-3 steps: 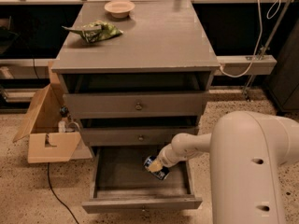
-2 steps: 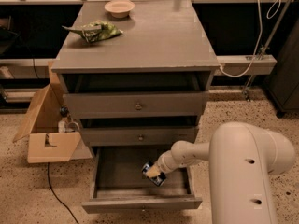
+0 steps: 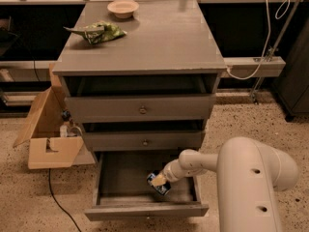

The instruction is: Place pepsi can into bottom drawer

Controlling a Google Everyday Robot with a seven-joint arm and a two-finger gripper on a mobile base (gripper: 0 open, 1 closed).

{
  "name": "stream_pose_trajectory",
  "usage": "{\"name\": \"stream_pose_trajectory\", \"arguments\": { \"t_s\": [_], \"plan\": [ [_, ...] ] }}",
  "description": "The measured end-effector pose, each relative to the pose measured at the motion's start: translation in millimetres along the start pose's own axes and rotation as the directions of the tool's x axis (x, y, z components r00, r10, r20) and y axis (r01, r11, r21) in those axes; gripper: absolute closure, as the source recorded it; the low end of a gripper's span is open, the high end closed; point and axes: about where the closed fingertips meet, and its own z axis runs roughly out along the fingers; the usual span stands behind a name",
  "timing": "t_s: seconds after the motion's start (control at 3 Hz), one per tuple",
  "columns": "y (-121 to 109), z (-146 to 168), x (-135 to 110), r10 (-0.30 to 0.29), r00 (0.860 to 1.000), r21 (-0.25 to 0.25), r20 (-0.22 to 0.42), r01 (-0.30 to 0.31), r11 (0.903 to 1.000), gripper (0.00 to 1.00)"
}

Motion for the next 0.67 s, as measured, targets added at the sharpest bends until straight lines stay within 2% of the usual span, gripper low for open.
{"name": "stream_pose_trajectory", "arguments": {
  "t_s": [0.67],
  "plan": [
    [0.4,0.2,0.2,0.0,1.0,-0.002,0.001,0.0,1.0,0.27]
  ]
}}
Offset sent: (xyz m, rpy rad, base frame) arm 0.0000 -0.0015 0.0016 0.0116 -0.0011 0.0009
